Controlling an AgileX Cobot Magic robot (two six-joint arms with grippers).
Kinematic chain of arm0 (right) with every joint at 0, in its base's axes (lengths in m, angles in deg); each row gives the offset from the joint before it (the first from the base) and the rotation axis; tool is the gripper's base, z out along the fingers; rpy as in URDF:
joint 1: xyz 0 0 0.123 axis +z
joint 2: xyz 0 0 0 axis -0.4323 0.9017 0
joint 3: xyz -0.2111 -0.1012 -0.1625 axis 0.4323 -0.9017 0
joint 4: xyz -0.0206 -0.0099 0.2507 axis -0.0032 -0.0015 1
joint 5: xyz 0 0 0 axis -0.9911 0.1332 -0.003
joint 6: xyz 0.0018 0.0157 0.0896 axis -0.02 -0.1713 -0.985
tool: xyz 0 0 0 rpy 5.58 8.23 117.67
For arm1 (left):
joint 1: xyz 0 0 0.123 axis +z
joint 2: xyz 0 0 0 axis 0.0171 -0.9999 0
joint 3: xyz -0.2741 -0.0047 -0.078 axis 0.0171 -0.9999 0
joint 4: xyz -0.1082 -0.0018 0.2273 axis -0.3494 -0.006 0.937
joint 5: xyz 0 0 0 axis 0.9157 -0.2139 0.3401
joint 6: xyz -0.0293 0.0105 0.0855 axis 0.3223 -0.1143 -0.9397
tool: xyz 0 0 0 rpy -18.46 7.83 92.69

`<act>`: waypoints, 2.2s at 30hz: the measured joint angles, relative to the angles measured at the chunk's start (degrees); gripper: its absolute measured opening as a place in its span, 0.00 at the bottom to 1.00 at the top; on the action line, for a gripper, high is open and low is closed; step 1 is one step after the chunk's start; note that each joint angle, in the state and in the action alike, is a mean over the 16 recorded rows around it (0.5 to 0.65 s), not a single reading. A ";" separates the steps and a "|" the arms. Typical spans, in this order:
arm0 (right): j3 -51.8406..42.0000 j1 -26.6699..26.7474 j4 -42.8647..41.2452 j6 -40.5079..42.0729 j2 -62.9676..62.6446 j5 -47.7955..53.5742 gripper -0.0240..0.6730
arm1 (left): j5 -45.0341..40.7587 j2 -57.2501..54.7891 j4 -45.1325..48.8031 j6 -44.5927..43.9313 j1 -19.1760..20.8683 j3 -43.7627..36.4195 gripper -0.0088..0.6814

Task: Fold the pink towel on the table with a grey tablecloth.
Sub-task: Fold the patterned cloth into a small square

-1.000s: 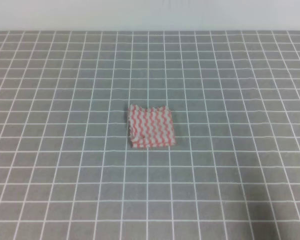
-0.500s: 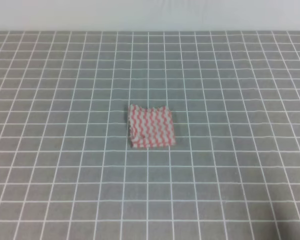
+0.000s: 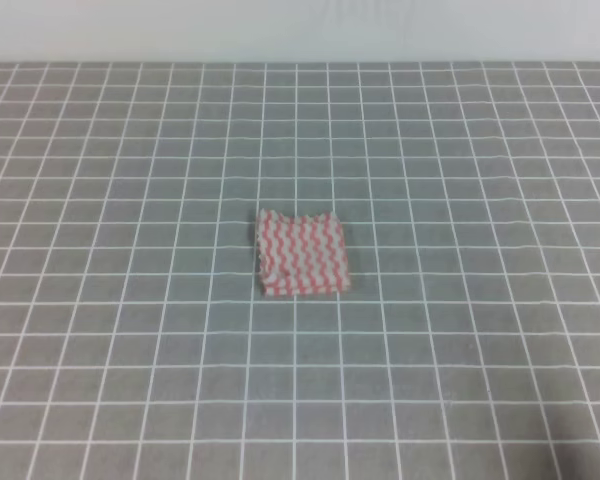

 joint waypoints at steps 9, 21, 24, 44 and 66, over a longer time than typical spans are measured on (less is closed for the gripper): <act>-0.20 0.00 -0.05 0.49 0.19 -0.03 0.01 | 0.03 0.00 0.00 0.00 0.00 0.00 0.01; -0.40 0.00 -0.10 0.46 0.19 -0.23 0.01 | 0.61 0.03 0.41 0.00 0.00 -0.48 0.01; -0.40 0.00 -0.10 0.46 0.15 -0.22 0.01 | 3.55 0.53 1.06 -0.03 0.03 -1.95 0.01; -0.99 0.00 -0.25 0.40 0.39 -0.57 0.01 | 66.33 16.97 1.61 -0.25 18.76 -33.87 0.01; -0.59 0.00 -0.20 0.47 0.15 -0.36 0.01 | 40.02 25.83 -3.24 -4.23 29.77 -40.53 0.01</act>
